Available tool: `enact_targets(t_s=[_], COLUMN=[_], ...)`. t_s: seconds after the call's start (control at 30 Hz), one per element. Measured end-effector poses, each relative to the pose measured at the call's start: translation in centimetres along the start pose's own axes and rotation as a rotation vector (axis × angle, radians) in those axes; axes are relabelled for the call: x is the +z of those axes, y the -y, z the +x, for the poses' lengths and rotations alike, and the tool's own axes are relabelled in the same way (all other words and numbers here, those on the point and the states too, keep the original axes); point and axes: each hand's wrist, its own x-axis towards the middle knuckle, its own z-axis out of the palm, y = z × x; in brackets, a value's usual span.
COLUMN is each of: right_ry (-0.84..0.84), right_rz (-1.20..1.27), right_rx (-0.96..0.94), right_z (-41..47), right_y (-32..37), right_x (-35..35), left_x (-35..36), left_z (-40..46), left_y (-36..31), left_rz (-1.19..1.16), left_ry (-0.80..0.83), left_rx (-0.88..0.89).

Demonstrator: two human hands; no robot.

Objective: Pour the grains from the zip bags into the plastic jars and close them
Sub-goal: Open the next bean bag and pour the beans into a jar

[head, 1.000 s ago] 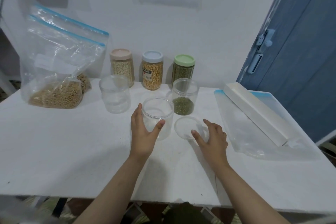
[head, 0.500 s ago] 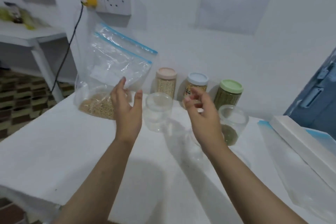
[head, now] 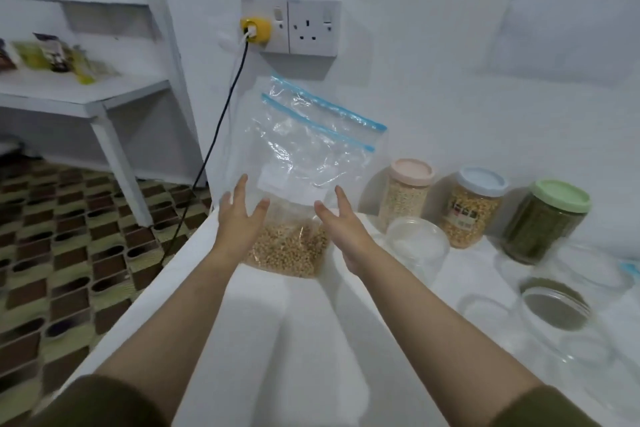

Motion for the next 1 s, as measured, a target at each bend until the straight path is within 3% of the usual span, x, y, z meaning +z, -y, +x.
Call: enact_targets(t_s=[0.1, 0.23, 0.33, 0.43, 0.53, 0.77, 0.87, 1.0], right_ry=[-0.024, -0.17, -0.275, -0.3, -0.286, -0.253, -0.265, -0.328], right_rz=[-0.016, -0.083, -0.117, -0.137, -0.092, 0.174, 0.147, 0.021], right_rx=[0.001, -0.045, -0.101, -0.142, -0.161, -0.079, -0.078, -0.244], right_z=[1.3, 1.8, 2.1, 2.3, 2.0, -1.1, -4.0, -8.8], right_y=[-0.2, -0.6, -1.0, -1.4, -1.5, -2.5, -3.2, -3.6], right_x=[1.6, 1.9, 2.1, 2.7, 2.8, 1.6, 0.1, -2.2], left_x=[-0.4, -0.7, -1.0, -0.5, -0.5, -2.1, -2.4, -2.2], left_z=[1.3, 2.8, 3.5, 3.0, 2.1, -2.7, -5.7, -10.0], left_y=[1.7, 3.2, 3.9, 4.4, 4.2, 2.1, 1.4, 0.4], left_rz=[-0.064, 0.162, 0.183, 0.063, -0.032, -0.242, -0.274, -0.334], left_ry=[0.116, 0.016, 0.04, 0.117, 0.071, 0.081, 0.093, 0.093], left_rx=[0.003, 0.008, -0.013, 0.024, 0.045, 0.099, 0.103, 0.112])
